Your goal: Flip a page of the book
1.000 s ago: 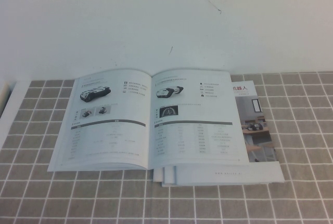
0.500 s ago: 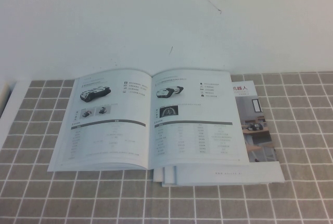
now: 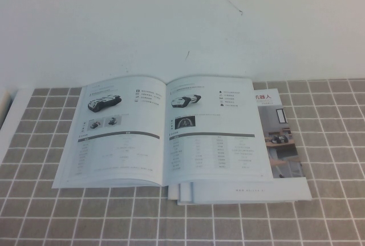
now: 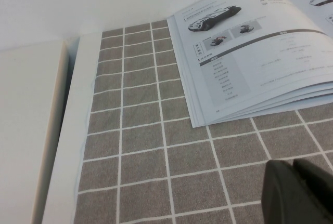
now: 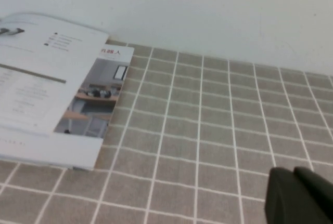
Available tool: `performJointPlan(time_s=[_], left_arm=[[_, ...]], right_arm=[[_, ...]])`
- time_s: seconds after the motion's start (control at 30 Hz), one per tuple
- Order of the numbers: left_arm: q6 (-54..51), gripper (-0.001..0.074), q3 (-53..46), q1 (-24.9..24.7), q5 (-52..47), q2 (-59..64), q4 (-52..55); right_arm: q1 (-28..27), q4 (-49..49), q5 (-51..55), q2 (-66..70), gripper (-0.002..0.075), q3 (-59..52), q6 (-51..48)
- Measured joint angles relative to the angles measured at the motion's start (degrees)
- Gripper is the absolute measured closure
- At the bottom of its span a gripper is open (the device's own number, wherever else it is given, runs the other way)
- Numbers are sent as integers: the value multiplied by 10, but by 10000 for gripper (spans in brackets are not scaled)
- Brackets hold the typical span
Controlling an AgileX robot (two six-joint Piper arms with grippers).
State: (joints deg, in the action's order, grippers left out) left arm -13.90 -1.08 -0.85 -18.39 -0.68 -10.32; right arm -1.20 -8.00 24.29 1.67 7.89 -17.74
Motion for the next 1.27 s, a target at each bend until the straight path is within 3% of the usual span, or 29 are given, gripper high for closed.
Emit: performJointPlan(time_s=[0.2, 1.27], left_arm=[[0, 738, 0, 0, -1, 0, -1], [3, 738, 0, 0, -1, 0, -1]], right_arm=[[0, 34, -30, -23, 728, -87, 2], [0, 41, -32, -23, 728, -87, 2]])
